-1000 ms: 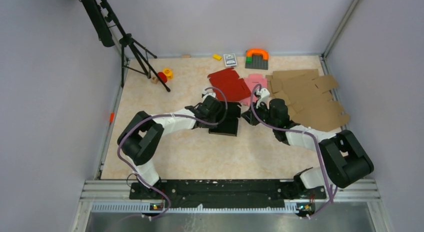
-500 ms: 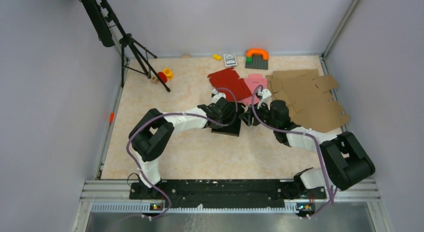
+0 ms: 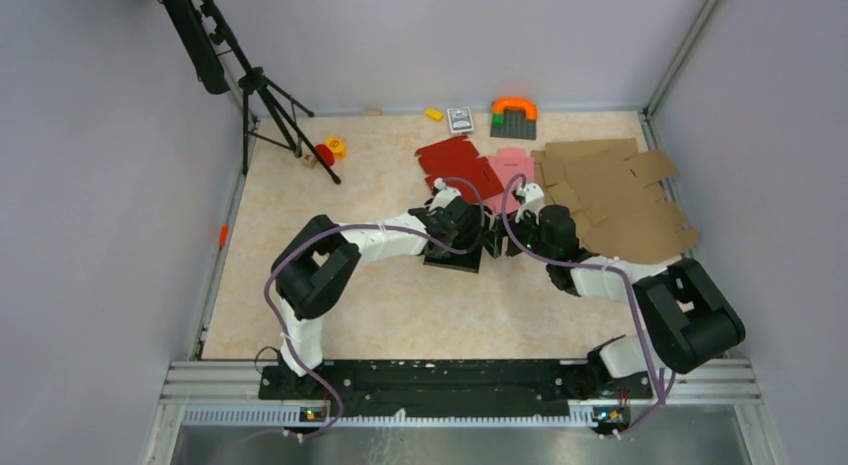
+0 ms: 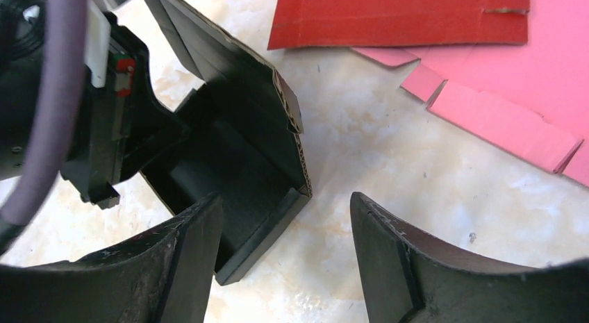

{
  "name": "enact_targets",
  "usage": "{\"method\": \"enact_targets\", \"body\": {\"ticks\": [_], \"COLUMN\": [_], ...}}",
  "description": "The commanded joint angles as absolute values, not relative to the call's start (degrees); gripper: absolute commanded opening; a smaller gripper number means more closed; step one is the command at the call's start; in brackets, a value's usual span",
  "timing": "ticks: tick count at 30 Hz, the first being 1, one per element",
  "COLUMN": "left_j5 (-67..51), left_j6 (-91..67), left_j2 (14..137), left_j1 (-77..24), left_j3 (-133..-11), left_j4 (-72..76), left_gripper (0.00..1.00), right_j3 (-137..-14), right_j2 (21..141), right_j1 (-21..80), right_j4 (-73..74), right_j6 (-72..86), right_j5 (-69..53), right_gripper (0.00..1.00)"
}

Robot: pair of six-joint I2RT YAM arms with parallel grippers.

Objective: Fold the paper box
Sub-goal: Fold the paper box at the center of the board.

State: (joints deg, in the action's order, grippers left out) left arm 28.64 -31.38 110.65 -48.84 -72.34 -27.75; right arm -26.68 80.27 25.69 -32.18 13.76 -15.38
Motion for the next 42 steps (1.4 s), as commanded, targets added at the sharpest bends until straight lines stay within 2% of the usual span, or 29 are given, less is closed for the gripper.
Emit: {"method": "enact_targets", "body": {"ticks": [1, 6, 10, 14, 16, 20, 22, 31, 42], "left_j5": [26.34, 22.00, 19.06, 16.09, 16.60, 20.78, 25.49, 36.18, 33.32], "left_j6": [-30.39, -27.14, -25.08, -23.26, -22.86, -23.37, -25.46, -29.79, -29.22], "left_j2": [112.29, 110.02, 108.49, 105.94, 104.86, 105.23, 106.69, 114.66, 112.91], "left_j1": [-49.22, -49.22, -49.56, -49.66, -49.74, -50.06, -50.70, -54.22, -54.83], "left_j3": [-71.80, -69.61, -68.18, -65.59, -64.86, -65.47, -66.99, -74.49, -75.11], "left_j4": [-28.47, -26.73, -27.08, -25.46, -25.20, -26.88, -29.43, -38.44, -37.58], "left_gripper": [0.00, 0.00, 0.00, 0.00, 0.00, 0.00, 0.00, 0.00, 0.01], "right_j3": [-28.00, -28.61, -30.04, -29.92, -29.42, -27.40, -26.26, -26.16, -26.70], "right_j2": [82.30, 85.03, 87.47, 88.07, 87.03, 84.29, 83.10, 82.87, 83.31], "right_j1": [24.92, 23.10, 22.95, 23.40, 24.36, 25.48, 25.62, 25.66, 25.66], "right_j4": [-38.35, -40.95, -42.52, -43.90, -43.94, -43.05, -43.76, -42.99, -42.32], "right_j6": [14.93, 16.93, 17.38, 17.93, 17.10, 16.27, 16.56, 17.30, 17.48], "right_j5": [-17.03, -19.98, -22.82, -25.66, -25.77, -24.21, -24.09, -24.61, -25.39], "right_gripper": [0.67, 0.65, 0.59, 0.44, 0.33, 0.06, 0.00, 0.00, 0.00]}}
